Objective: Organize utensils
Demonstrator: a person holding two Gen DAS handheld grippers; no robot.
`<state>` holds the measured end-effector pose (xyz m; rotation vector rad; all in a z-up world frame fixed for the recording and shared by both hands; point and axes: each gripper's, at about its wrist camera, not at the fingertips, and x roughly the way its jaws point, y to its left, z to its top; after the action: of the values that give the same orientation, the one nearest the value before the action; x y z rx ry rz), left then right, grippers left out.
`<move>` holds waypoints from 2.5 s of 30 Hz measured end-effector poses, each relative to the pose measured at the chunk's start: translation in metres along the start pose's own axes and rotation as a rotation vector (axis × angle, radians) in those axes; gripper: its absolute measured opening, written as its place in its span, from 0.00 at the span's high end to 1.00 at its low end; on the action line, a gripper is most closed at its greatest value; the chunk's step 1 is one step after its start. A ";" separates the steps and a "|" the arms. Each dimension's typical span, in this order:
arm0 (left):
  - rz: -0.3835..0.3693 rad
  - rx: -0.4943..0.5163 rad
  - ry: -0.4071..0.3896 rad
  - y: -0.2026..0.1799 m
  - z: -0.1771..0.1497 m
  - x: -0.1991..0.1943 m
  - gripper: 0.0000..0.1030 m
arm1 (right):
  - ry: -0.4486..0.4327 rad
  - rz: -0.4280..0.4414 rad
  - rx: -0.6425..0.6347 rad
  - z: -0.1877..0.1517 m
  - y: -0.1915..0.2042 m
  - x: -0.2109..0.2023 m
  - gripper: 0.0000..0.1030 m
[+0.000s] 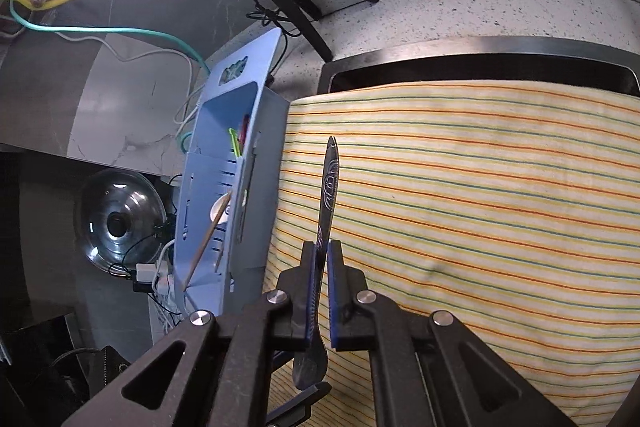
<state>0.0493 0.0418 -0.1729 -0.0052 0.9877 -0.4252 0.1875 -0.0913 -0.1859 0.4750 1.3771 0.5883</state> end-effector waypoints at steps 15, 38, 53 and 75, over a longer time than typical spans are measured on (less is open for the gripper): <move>0.104 -0.046 -0.051 0.081 0.009 -0.044 0.70 | 0.003 0.064 -0.083 0.032 0.090 0.045 0.96; 0.169 -0.142 -0.017 0.127 0.016 -0.033 0.80 | 0.024 -0.032 -0.201 0.044 0.121 0.079 0.92; 0.224 -0.303 -0.033 0.133 0.009 -0.061 0.61 | -0.037 -0.109 -0.317 0.018 0.113 0.035 0.65; 0.327 -0.326 -0.159 0.060 0.008 -0.130 0.51 | -0.362 -0.289 -0.557 -0.080 0.107 -0.090 0.28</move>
<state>0.0148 0.1409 -0.0755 -0.1671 0.8727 0.0385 0.0882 -0.0683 -0.0609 -0.0701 0.8636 0.5840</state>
